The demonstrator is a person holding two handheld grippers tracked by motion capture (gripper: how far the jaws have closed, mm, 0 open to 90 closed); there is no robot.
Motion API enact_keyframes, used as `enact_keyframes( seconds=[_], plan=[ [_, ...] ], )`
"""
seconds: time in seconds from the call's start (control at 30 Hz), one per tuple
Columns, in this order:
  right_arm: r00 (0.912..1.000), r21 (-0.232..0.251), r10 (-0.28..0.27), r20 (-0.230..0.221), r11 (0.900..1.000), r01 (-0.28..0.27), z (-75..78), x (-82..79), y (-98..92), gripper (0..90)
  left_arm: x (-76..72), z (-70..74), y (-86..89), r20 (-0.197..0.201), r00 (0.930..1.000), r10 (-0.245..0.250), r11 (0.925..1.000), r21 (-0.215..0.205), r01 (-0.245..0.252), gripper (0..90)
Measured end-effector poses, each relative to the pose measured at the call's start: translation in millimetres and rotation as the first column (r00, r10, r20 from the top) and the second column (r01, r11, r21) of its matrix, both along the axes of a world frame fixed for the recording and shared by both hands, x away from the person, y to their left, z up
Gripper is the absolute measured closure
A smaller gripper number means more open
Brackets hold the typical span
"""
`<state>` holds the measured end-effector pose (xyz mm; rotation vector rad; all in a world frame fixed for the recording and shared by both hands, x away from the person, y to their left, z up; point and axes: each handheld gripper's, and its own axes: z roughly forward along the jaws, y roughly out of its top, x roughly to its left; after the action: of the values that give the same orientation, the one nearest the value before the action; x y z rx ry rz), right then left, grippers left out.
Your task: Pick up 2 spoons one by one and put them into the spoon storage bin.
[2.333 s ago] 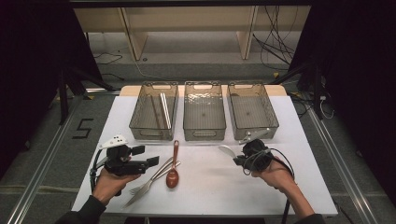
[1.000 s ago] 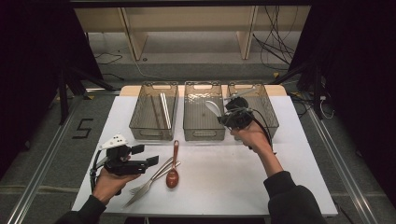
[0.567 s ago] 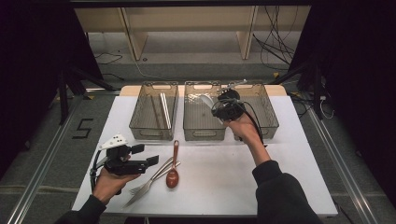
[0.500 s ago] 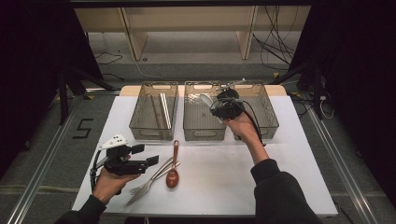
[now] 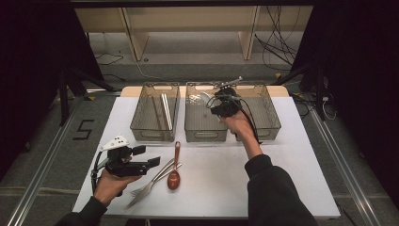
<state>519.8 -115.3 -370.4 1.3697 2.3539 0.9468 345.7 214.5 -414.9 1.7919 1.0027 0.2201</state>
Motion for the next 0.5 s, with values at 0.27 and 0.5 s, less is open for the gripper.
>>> enact_keyframes(
  seconds=[0.27, 0.5],
  plan=[
    [0.9998, 0.002, -0.014, -0.015, 1.000, 0.014, -6.7, 6.2, 0.4, 74.6, 0.0, 0.1, 0.1, 0.000, 1.0000, -0.004, 1.0000, 0.006, 0.004, 16.4],
    [0.9996, 0.014, -0.001, -0.028, 1.000, 0.001, -3.2, 2.0, -2.6, 54.5, 0.2, -0.2, 0.1, -0.003, 1.0000, -0.002, 0.9999, 0.010, 0.002, 16.4]
  ],
)
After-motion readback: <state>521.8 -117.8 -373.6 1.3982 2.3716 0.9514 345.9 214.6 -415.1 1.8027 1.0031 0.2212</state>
